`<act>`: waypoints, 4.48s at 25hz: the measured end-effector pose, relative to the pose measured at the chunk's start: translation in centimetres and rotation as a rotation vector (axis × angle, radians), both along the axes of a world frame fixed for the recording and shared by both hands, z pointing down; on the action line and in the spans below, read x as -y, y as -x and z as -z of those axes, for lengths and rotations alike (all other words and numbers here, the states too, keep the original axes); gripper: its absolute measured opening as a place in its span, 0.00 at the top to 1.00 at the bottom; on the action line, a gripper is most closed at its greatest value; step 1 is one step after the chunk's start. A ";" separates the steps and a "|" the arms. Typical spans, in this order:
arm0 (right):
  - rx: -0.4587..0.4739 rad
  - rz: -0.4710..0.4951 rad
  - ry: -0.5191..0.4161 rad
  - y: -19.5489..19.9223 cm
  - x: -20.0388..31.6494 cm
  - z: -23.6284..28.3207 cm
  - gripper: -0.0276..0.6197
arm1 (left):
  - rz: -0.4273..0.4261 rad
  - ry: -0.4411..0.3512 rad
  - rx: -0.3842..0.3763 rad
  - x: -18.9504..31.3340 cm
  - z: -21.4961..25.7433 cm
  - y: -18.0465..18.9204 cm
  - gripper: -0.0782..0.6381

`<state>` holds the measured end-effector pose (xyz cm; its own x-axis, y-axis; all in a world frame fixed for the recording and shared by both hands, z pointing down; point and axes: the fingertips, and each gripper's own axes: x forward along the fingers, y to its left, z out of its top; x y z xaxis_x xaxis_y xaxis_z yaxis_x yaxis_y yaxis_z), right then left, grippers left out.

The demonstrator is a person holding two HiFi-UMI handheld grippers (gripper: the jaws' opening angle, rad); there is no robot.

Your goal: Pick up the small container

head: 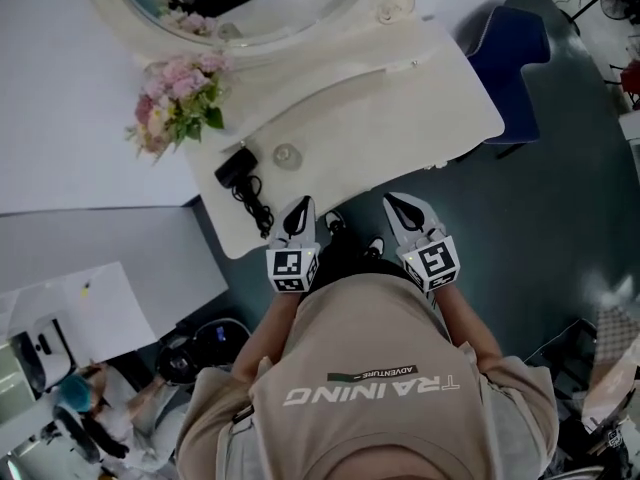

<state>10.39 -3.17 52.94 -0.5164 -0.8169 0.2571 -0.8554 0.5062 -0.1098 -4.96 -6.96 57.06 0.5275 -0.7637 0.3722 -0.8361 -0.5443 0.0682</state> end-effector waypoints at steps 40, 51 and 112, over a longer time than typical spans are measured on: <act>-0.012 0.523 0.075 9.7 19.1 0.2 0.95 | 0.340 0.089 -0.030 12.2 -1.6 4.7 0.86; -0.008 0.652 0.102 10.2 18.6 -1.0 0.95 | 0.449 0.120 -0.035 11.7 -2.9 4.7 0.72; -0.026 0.431 0.072 7.0 17.7 -0.3 0.95 | 0.188 0.188 0.002 13.2 -2.4 2.9 0.40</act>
